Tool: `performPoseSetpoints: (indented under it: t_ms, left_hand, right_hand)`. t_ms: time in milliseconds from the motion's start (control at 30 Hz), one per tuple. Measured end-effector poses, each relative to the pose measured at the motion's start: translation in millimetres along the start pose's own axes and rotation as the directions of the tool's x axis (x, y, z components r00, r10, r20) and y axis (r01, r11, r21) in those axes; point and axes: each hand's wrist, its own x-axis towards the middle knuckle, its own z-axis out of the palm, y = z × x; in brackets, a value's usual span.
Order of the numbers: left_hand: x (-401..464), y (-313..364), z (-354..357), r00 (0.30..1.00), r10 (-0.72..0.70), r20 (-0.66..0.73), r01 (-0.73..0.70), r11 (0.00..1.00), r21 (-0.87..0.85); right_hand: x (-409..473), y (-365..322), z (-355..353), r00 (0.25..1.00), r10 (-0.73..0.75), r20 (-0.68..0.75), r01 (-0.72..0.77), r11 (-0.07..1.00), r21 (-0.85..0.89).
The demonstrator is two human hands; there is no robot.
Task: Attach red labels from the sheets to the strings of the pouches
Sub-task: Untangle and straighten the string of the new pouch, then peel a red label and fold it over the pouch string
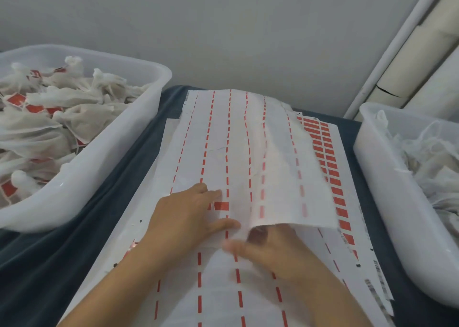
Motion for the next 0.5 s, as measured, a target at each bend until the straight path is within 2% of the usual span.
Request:
performPoseSetpoints:
  t_ms: [33, 67, 133, 200, 300, 500]
  left_hand:
    - [0, -1, 0, 1.0, -0.003, -0.012, 0.003, 1.0, -0.005]
    - [1, -1, 0, 1.0, -0.009, -0.018, 0.009, 1.0, -0.017]
    - [2, -1, 0, 0.999, -0.019, -0.028, 0.017, 0.998, -0.069]
    - [2, 1, 0, 0.998, -0.026, -0.051, 0.018, 0.987, -0.157]
    - [-2, 4, -1, 0.994, -0.033, -0.105, -0.002, 0.946, -0.325]
    - [-4, 5, -3, 0.981, -0.074, -0.182, -0.04, 0.83, -0.556]
  right_hand:
    - [-1, -4, 3, 0.992, -0.021, -0.122, 0.031, 0.996, 0.078]
    - [1, -2, 2, 0.974, 0.035, -0.224, 0.008, 0.982, 0.19]
    - [4, 5, 0, 0.935, 0.148, -0.322, -0.006, 0.915, 0.404]
    - [9, 7, -3, 0.915, 0.187, -0.357, 0.029, 0.854, 0.519]
    - [10, 5, -2, 0.924, 0.161, -0.347, 0.122, 0.735, 0.667]
    - [12, 3, 5, 0.95, 0.041, -0.311, 0.213, 0.645, 0.734]
